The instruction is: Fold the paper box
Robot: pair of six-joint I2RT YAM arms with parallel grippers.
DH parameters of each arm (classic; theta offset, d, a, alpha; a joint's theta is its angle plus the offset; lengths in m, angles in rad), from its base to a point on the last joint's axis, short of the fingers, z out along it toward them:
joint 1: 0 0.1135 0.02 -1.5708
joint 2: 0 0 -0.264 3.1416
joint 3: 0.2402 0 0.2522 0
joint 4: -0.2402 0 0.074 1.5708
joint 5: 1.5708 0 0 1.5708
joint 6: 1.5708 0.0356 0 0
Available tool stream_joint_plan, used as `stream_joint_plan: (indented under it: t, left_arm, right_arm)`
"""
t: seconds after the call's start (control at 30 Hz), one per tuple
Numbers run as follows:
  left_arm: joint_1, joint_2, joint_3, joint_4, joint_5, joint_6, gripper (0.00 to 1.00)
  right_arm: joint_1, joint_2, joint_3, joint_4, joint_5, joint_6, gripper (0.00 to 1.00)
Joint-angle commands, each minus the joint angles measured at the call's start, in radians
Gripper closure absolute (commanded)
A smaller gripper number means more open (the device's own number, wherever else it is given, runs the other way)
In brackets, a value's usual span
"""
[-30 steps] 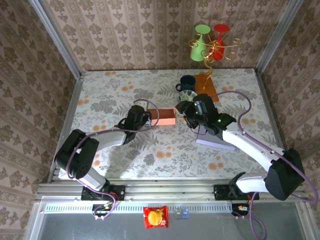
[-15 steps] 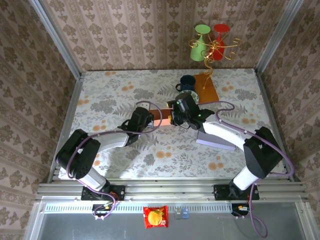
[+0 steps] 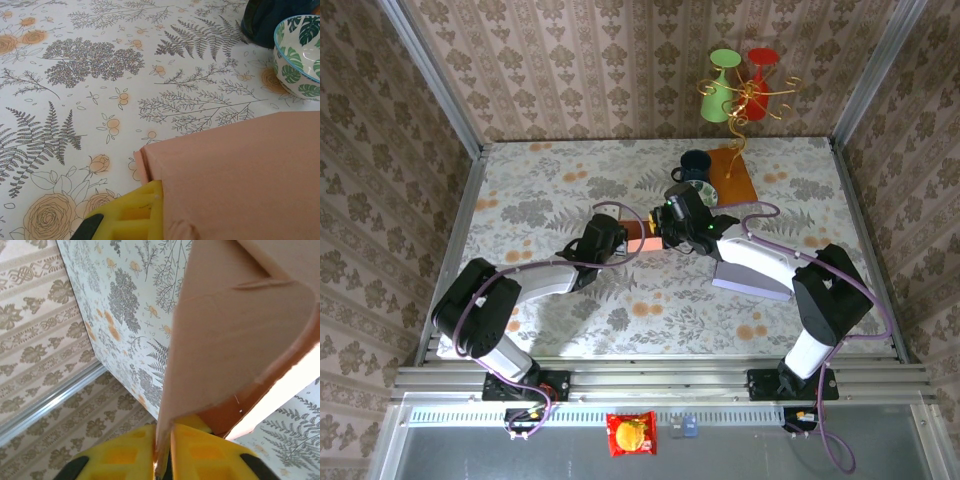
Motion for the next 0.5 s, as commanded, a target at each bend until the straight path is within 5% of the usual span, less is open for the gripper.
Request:
stream_joint_plan:
  t: [0.0, 0.23, 0.47]
  left_arm:
    - [-0.005, 0.019, 0.011, -0.091, 0.003, -0.013, 1.00]
    - [-0.007, -0.047, -0.012, -0.121, 0.104, -0.029, 0.59]
    - [-0.016, -0.134, -0.092, -0.106, 0.223, -0.080, 0.50]
  right_arm:
    - [-0.008, 0.018, 0.000, -0.023, -0.023, 0.008, 0.93]
    - [-0.016, -0.004, -0.087, 0.031, -0.048, 0.001, 1.00]
    - [-0.039, 0.013, -0.182, 0.177, -0.096, -0.085, 1.00]
